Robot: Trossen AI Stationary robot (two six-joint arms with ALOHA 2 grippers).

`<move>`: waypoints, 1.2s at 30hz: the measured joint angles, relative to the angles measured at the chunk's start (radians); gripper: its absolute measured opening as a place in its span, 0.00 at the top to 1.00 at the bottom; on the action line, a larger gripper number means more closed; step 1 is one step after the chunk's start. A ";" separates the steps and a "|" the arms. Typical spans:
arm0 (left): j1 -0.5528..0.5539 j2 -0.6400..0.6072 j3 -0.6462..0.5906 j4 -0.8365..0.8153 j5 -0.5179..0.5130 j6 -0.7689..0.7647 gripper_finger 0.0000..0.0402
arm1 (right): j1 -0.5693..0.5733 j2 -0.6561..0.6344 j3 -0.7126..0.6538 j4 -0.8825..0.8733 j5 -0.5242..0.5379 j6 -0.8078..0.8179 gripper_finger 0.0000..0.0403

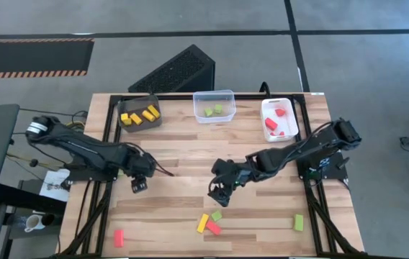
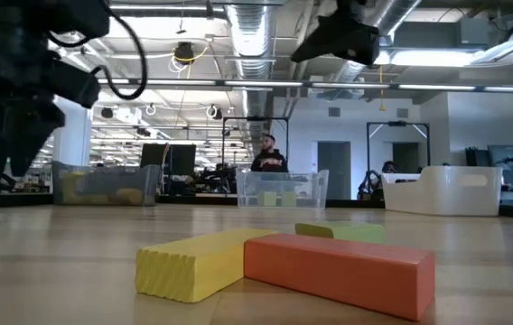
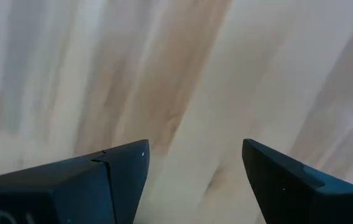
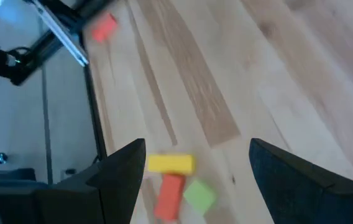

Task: Sort & place blocks by color
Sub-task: Put the green block into the transparent bin

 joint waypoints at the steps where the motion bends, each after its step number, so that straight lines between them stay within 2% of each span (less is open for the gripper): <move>1: -0.001 0.020 0.005 0.041 0.011 0.015 0.41 | 0.010 0.000 0.000 -0.023 0.000 0.024 0.24; 7: -0.065 0.061 0.017 0.347 0.031 0.030 0.41 | 0.112 0.034 -0.001 -0.161 -0.015 0.048 0.24; 10: -0.111 0.061 0.018 0.496 -0.012 0.016 0.41 | 0.168 0.070 0.001 -0.128 -0.045 -0.098 0.24; 13: -0.143 0.060 0.018 0.573 -0.051 -0.001 0.41 | 0.213 0.136 0.000 -0.109 -0.051 -0.325 0.24; 15: -0.154 0.060 0.018 0.589 -0.064 -0.004 0.41 | 0.225 0.183 -0.001 -0.052 -0.054 -0.419 0.24; 20: -0.165 0.060 0.018 0.597 -0.085 -0.031 0.41 | 0.206 0.279 0.000 0.084 -0.052 -0.510 0.24; 28: -0.168 0.060 0.018 0.599 -0.094 -0.059 0.41 | 0.159 0.378 0.017 0.070 -0.050 -0.559 0.24; 36: -0.187 0.060 0.018 0.590 -0.098 -0.070 0.41 | 0.160 0.407 0.019 0.082 0.005 -0.613 0.25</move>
